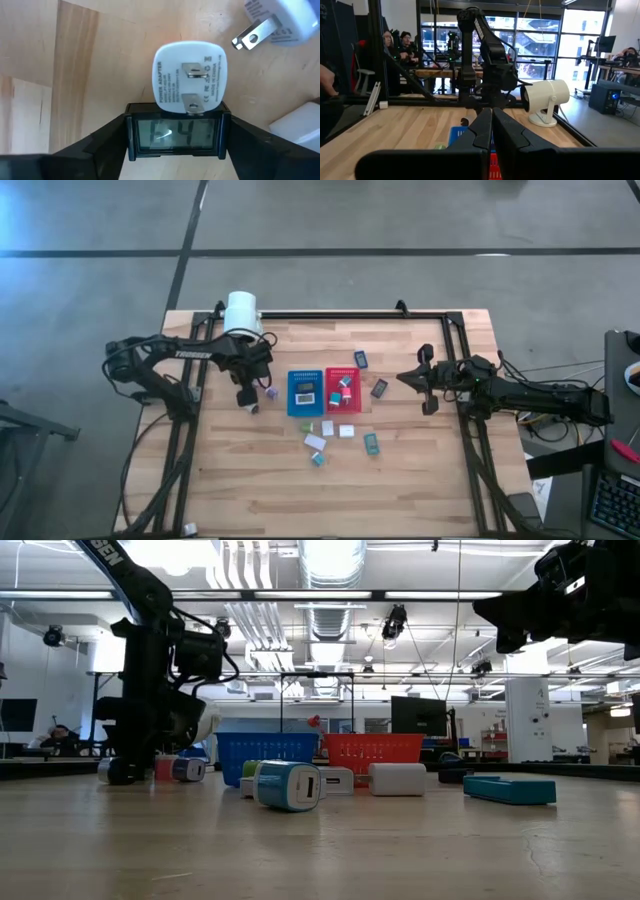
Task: Pick & Place Office items
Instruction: Put the digital timer into the blue bin
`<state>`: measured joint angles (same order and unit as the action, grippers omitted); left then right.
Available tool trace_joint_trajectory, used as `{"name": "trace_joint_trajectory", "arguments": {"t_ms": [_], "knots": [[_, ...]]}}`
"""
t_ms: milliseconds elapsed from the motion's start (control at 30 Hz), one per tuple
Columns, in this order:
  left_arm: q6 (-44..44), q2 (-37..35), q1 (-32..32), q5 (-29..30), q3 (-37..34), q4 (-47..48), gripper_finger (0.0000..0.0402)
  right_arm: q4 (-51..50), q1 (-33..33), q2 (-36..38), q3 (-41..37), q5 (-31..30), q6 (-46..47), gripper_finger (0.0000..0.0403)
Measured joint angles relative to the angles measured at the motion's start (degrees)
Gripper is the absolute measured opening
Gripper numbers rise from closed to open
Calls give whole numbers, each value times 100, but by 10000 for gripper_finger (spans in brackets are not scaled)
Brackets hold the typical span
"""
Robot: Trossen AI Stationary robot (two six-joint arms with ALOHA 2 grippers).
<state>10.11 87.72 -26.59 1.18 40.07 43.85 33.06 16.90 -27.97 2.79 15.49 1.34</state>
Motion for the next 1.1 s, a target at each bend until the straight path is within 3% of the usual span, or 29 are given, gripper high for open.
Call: {"name": "trace_joint_trajectory", "arguments": {"t_ms": [200,300,633,800,1100], "knots": [[12,9,4,-12,99,164,284,0,-2,0,0,-2,-29,8],[-213,-108,4,140,276,678,284,0,-2,0,0,-2,-103,8],[-737,-1903,309,105,1187,1520,284,2,-2,0,0,-2,-114,8],[-1036,-3223,628,-342,1095,437,284,4,-1,2,0,-2,-114,8],[-1235,-5295,1093,-704,-472,-2825,284,24,0,4,0,-4,-99,8]]}}
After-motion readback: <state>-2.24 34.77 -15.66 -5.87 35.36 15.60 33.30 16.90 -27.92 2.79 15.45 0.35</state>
